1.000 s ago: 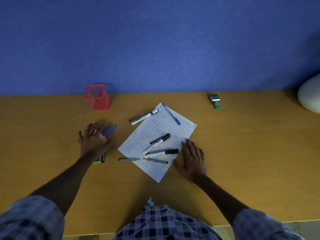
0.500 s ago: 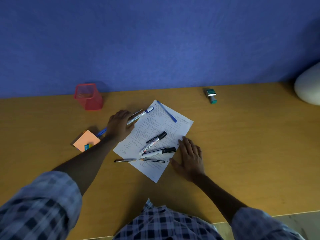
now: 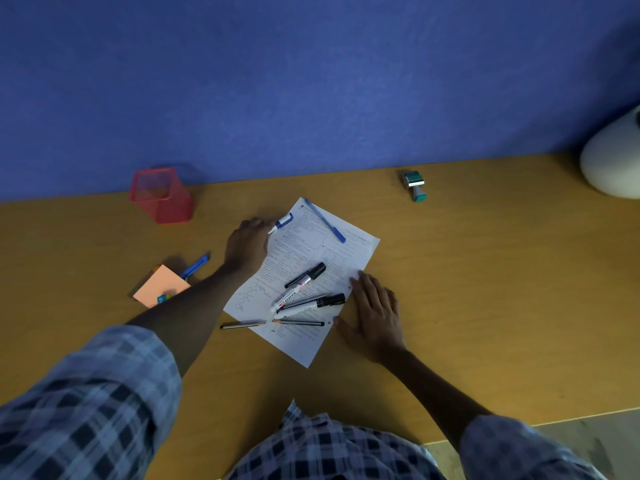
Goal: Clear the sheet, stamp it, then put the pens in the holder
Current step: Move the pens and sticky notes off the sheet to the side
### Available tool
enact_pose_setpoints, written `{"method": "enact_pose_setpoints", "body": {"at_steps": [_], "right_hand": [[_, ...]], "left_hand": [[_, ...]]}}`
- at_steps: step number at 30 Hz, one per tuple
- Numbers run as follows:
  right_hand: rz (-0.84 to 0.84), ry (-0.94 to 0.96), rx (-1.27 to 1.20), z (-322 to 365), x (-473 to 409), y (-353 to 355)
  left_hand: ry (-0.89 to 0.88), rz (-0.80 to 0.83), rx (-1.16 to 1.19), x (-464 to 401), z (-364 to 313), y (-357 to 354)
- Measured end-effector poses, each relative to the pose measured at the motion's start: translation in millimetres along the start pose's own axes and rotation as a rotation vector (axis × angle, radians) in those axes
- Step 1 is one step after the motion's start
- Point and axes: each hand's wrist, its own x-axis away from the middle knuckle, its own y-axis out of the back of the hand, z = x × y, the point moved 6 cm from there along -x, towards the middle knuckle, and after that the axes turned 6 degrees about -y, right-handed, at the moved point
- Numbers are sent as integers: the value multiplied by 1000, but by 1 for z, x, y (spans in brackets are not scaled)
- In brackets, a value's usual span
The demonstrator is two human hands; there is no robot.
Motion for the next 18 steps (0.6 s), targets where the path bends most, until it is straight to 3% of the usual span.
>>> {"method": "enact_pose_setpoints", "body": {"at_steps": [15, 18], "right_hand": [[-31, 10, -19, 3, 3, 4], [-26, 15, -14, 4, 3, 7]], "left_hand": [[239, -78, -40, 73, 48, 12], [356, -11, -37, 88, 68, 8]]}}
